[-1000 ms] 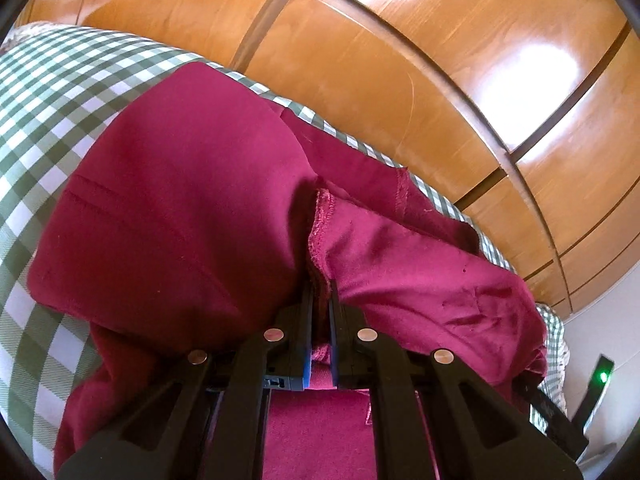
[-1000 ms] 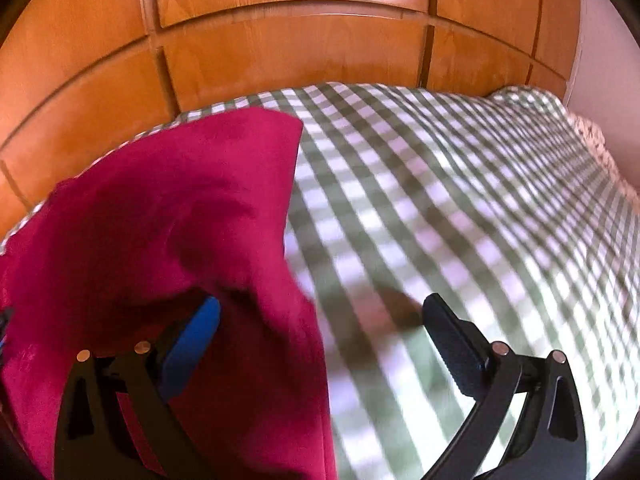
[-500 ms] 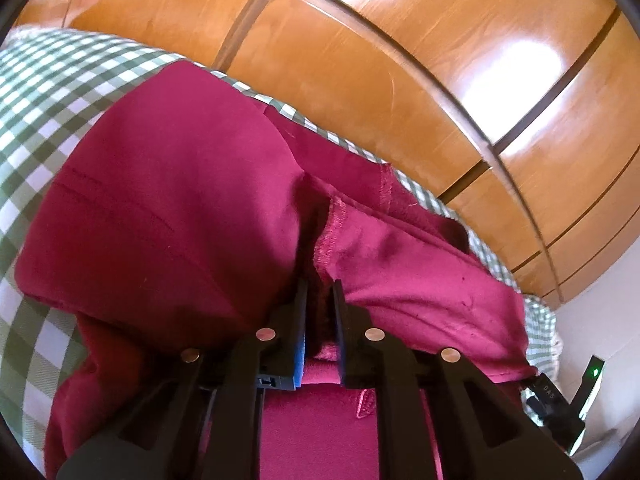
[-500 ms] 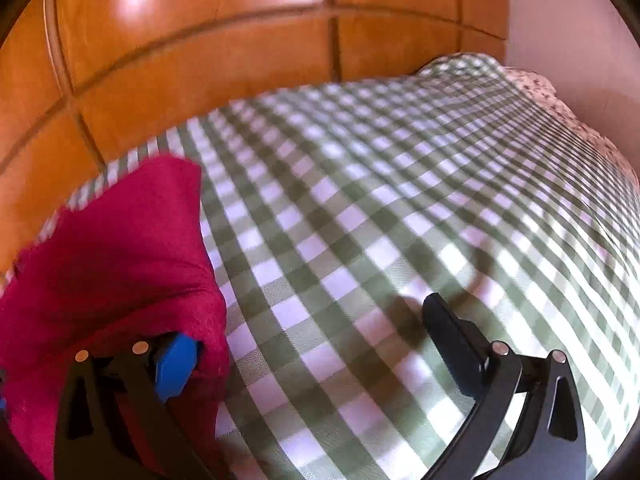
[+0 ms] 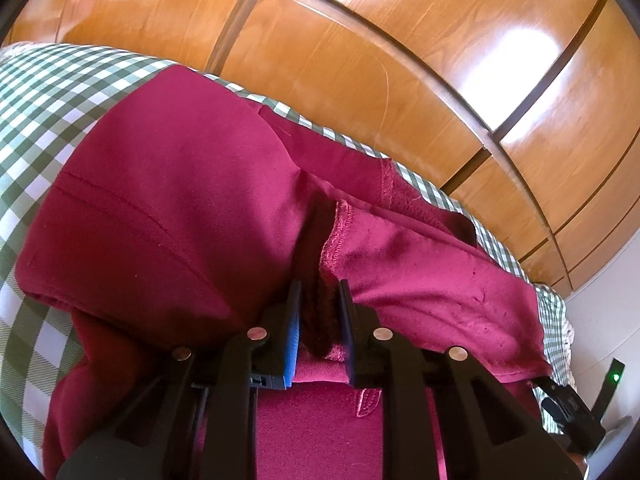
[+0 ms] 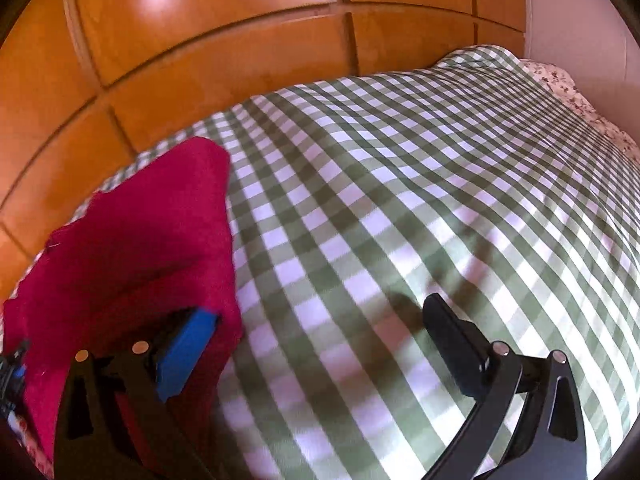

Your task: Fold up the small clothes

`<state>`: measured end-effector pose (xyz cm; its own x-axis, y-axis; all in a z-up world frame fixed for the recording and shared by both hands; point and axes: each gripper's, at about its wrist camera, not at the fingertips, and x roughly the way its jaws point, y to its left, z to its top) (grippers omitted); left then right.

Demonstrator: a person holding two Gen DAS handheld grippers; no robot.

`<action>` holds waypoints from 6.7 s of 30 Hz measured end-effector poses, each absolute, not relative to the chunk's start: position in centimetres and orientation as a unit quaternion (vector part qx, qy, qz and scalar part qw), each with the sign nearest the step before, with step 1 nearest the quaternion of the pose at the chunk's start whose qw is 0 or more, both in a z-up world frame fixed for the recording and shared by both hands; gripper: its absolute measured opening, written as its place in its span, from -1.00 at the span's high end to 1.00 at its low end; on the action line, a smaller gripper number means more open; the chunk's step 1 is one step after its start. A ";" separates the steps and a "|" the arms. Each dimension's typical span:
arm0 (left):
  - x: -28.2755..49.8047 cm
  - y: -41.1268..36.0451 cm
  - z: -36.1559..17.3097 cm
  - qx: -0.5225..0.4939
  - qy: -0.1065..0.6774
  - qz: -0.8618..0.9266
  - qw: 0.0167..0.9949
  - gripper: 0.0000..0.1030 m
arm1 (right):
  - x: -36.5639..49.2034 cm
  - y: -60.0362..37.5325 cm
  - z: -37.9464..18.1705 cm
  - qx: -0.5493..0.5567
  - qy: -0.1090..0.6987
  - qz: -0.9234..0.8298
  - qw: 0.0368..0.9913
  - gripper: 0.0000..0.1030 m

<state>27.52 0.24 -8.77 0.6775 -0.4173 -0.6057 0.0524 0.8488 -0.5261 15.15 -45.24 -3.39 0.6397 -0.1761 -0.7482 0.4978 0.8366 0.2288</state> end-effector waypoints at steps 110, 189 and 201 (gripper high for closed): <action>-5.2 12.8 0.9 -0.395 0.309 -0.374 0.780 0.82 | -5.7 -43.6 2.0 0.417 0.239 0.477 0.736 0.89; 14.9 5.4 -7.1 -0.128 0.422 -0.004 0.897 -0.54 | 17.4 -36.6 -4.4 0.104 0.395 -0.006 0.913 -0.74; 8.3 9.1 -5.3 -0.266 0.350 -0.039 0.897 -0.54 | 16.0 -36.6 -4.4 0.106 0.363 -0.001 0.926 -0.83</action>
<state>8.31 9.11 -5.34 0.7518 -0.2553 -0.6080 -0.1167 0.8560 -0.5037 16.05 -36.56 -4.38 0.7366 0.0743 -0.6723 0.0791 0.9777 0.1947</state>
